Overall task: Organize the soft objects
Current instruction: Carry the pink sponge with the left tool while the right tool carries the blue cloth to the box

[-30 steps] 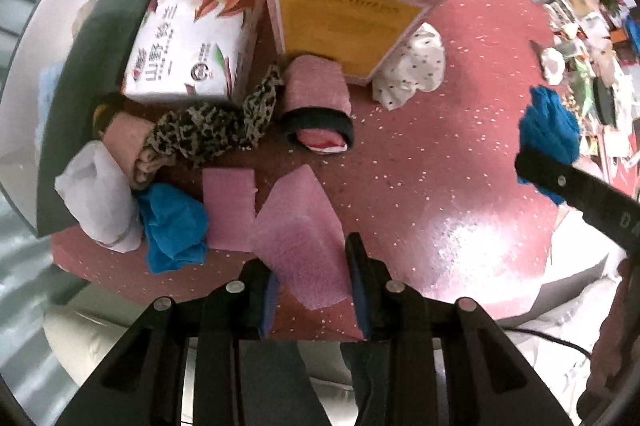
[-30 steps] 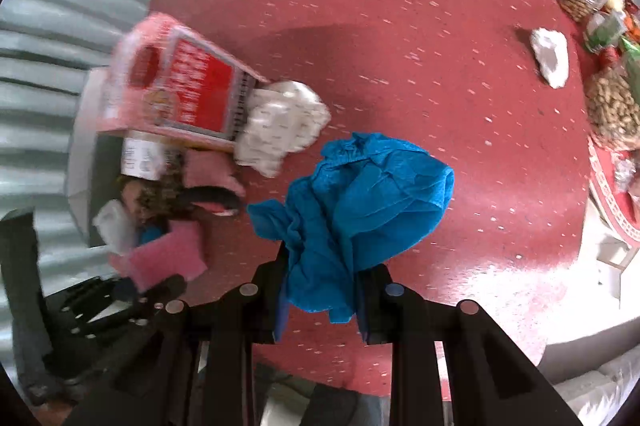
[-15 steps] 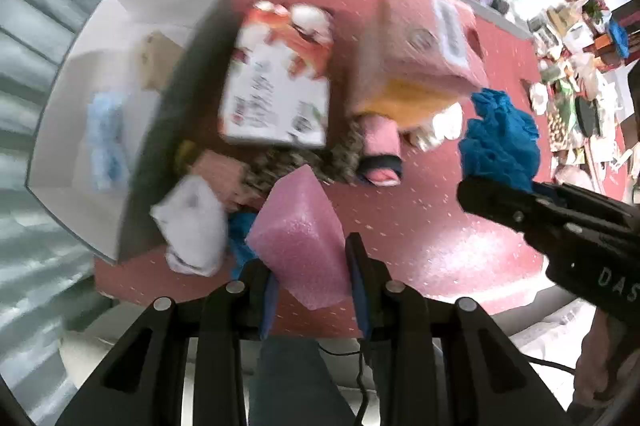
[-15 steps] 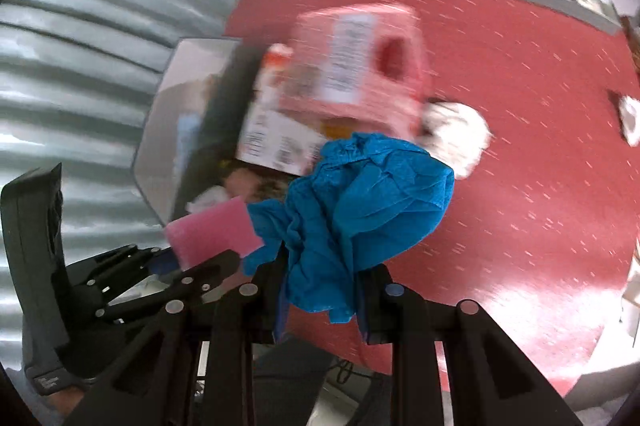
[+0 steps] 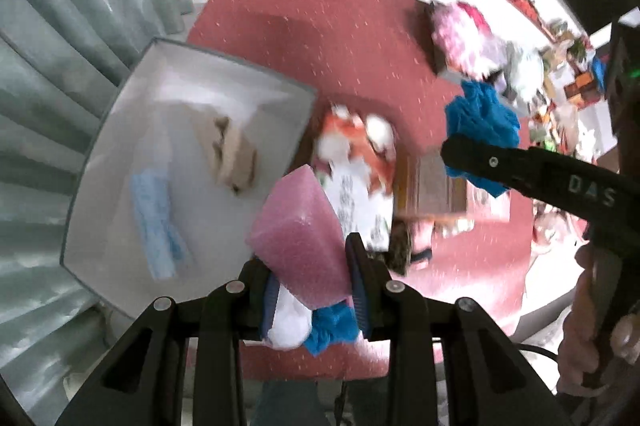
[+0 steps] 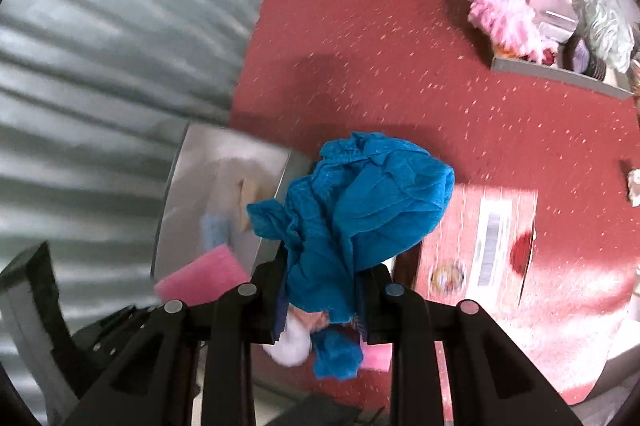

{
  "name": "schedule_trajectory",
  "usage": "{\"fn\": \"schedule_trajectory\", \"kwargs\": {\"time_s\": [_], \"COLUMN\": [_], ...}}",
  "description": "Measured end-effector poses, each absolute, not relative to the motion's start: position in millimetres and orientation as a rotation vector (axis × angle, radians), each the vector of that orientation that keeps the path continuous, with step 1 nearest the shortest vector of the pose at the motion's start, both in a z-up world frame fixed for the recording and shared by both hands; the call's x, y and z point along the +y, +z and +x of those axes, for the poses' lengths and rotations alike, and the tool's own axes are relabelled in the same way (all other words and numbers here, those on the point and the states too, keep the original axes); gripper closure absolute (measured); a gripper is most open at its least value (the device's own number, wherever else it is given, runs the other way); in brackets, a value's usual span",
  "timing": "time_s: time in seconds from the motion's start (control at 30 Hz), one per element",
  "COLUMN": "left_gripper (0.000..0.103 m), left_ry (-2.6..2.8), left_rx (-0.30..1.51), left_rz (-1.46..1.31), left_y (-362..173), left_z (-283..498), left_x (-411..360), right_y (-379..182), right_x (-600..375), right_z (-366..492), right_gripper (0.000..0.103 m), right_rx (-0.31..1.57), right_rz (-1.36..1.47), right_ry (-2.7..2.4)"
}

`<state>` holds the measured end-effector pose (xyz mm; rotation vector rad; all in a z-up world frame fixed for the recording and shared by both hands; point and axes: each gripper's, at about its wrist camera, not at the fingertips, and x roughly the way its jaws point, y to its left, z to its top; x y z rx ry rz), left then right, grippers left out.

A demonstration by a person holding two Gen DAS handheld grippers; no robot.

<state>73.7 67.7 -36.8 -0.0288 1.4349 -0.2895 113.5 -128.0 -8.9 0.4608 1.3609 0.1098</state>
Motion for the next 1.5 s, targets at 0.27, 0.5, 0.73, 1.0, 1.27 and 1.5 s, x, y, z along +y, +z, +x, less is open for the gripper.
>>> {"fn": "schedule_trajectory", "kwargs": {"time_s": [0.27, 0.5, 0.73, 1.0, 1.27, 1.5], "left_gripper": [0.069, 0.069, 0.069, 0.069, 0.069, 0.069], "left_ry": [-0.228, -0.166, -0.105, -0.057, -0.036, -0.042], "left_rx": [1.411, 1.402, 1.416, 1.464, 1.484, 1.491], "left_rz": [-0.101, -0.092, -0.086, -0.091, -0.093, -0.1], "left_y": [-42.2, -54.2, -70.5, -95.8, -110.7, -115.1], "left_z": [114.0, 133.0, 135.7, 129.7, 129.3, 133.9], "left_x": [109.9, 148.3, 181.4, 202.4, 212.2, 211.3], "right_y": [-7.6, -1.0, -10.0, -33.9, -57.4, -68.5], "right_x": [-128.5, -97.4, -42.7, 24.2, 54.6, 65.7], "right_z": [152.4, 171.4, 187.5, 200.0, 208.0, 221.5], "right_gripper": [0.076, 0.076, 0.076, 0.076, 0.076, 0.076], "right_rx": [1.372, 1.39, 1.425, 1.486, 1.532, 1.547], "right_rz": [0.396, 0.33, 0.274, 0.198, 0.162, 0.17], "right_ry": [-0.014, 0.013, 0.106, 0.218, 0.254, 0.285]}}
